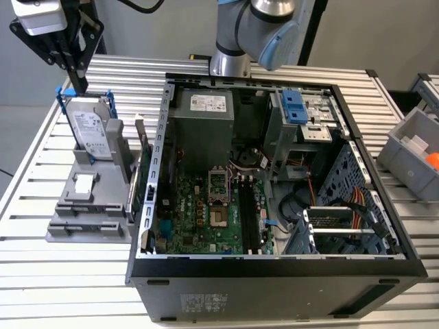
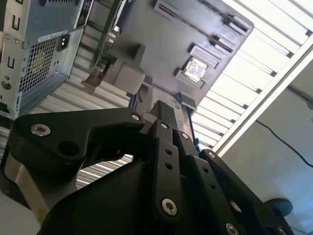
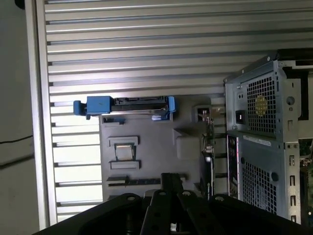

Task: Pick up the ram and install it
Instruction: 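Reach for the ram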

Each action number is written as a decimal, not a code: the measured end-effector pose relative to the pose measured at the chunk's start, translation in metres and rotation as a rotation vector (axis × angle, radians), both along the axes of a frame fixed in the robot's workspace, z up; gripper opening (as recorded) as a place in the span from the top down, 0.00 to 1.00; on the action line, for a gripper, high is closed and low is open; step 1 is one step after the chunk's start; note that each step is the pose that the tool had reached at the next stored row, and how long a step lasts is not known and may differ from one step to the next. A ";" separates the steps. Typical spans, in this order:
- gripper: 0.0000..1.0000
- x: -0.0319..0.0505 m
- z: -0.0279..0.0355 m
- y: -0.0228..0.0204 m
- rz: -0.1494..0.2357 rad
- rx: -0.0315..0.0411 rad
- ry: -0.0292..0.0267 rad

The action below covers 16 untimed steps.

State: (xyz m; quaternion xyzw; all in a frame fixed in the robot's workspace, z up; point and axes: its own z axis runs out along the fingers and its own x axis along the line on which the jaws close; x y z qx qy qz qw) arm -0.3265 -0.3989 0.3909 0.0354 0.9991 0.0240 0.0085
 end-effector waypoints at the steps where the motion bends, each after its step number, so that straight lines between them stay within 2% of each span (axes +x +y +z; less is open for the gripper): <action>1: 1.00 -0.0003 -0.0001 -0.0003 0.000 0.0000 0.0000; 4: 1.00 -0.0017 -0.0004 -0.0026 0.000 0.0000 0.0000; 16: 1.00 -0.0130 -0.0035 -0.0182 0.001 0.0001 -0.0001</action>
